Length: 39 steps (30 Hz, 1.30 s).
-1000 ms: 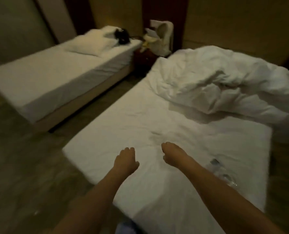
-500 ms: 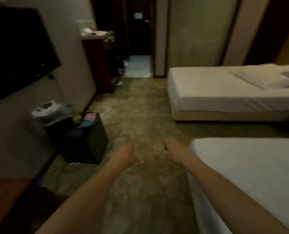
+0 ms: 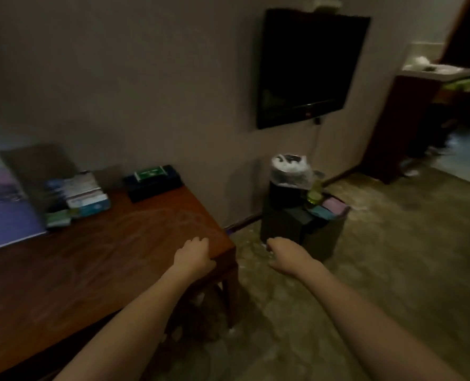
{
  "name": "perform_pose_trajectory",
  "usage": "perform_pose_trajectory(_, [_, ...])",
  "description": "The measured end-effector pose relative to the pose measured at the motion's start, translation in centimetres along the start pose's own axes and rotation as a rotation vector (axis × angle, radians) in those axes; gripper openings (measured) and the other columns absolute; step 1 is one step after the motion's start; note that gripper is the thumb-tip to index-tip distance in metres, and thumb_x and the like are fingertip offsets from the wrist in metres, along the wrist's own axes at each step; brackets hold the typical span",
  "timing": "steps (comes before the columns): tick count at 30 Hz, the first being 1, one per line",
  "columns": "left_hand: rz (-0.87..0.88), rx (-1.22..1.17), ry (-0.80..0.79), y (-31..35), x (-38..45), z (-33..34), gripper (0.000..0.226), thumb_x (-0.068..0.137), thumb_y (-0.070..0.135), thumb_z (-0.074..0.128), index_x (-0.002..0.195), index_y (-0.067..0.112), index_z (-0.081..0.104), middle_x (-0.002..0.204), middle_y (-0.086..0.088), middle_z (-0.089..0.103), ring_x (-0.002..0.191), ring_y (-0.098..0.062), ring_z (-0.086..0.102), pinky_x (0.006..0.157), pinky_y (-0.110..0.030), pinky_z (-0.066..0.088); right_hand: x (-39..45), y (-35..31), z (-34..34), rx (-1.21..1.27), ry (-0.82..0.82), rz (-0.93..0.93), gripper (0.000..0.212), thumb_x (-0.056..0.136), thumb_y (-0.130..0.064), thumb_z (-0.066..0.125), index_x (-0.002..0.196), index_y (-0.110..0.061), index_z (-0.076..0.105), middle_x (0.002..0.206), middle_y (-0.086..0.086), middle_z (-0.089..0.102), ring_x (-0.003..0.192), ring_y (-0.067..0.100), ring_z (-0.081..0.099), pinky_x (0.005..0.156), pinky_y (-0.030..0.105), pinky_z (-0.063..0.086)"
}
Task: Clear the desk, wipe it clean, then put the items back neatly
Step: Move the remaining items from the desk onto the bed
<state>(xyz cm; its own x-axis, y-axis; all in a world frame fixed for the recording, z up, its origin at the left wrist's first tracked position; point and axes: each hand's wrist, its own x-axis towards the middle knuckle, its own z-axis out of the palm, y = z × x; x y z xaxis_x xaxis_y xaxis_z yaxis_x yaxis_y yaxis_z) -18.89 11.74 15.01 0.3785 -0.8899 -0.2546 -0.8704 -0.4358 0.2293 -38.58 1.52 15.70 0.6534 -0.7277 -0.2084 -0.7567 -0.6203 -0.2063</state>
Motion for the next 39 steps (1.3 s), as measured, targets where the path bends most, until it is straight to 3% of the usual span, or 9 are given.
perform_pose_trajectory(3, [-0.163,-0.023,0.055,-3.5,2.2,-1.4,0.05,0.088,0.03,0.059,0.133,0.015,0.043,0.133,-0.007,0.045,0.12,-0.025,0.045,0.094,-0.036,0.046,6.6,-2.2,-1.3,-0.014,-0.039,-0.123,0.034,0.091,-0.025,0.056,0.121,-0.011,0.052,0.123,0.008,0.053,0.112,0.024,0.053,0.091,0.034,0.046])
perform_pose_trajectory(8, [-0.373,-0.04,0.128,-7.6,5.1,-3.4,0.053,0.088,0.035,0.059,0.134,0.015,0.043,0.134,-0.007,0.047,0.121,-0.024,0.046,0.097,-0.037,0.046,15.3,-5.7,-2.4,-0.075,-0.058,-0.301,0.032,0.092,-0.027,0.057,0.119,-0.012,0.052,0.122,0.008,0.054,0.109,0.024,0.054,0.088,0.036,0.047])
perform_pose_trajectory(18, [-0.622,-0.108,0.057,-14.5,5.2,-3.8,0.049,0.088,0.034,0.057,0.131,0.013,0.045,0.131,-0.01,0.048,0.118,-0.026,0.048,0.095,-0.037,0.046,23.1,-10.3,0.1,-0.109,-0.147,-0.525,0.034,0.094,-0.023,0.054,0.125,-0.011,0.049,0.127,0.009,0.051,0.114,0.026,0.052,0.091,0.035,0.046])
perform_pose_trajectory(32, [-0.622,-0.198,0.138,-23.0,17.0,-6.1,0.047,0.087,0.034,0.062,0.128,0.017,0.048,0.127,-0.005,0.05,0.111,-0.019,0.052,0.089,-0.031,0.05,35.7,-15.5,1.8,-0.099,-0.205,-0.435,0.038,0.091,-0.028,0.058,0.126,-0.015,0.049,0.126,0.005,0.052,0.112,0.022,0.053,0.09,0.032,0.046])
perform_pose_trajectory(39, [-0.528,-0.209,0.195,-28.8,26.9,-9.7,0.058,0.087,0.038,0.063,0.135,0.016,0.041,0.137,-0.007,0.044,0.123,-0.023,0.045,0.097,-0.036,0.046,44.4,-17.5,0.4,-0.062,-0.217,-0.315,0.043,0.093,-0.029,0.057,0.131,-0.012,0.045,0.13,0.007,0.049,0.117,0.023,0.051,0.092,0.032,0.043])
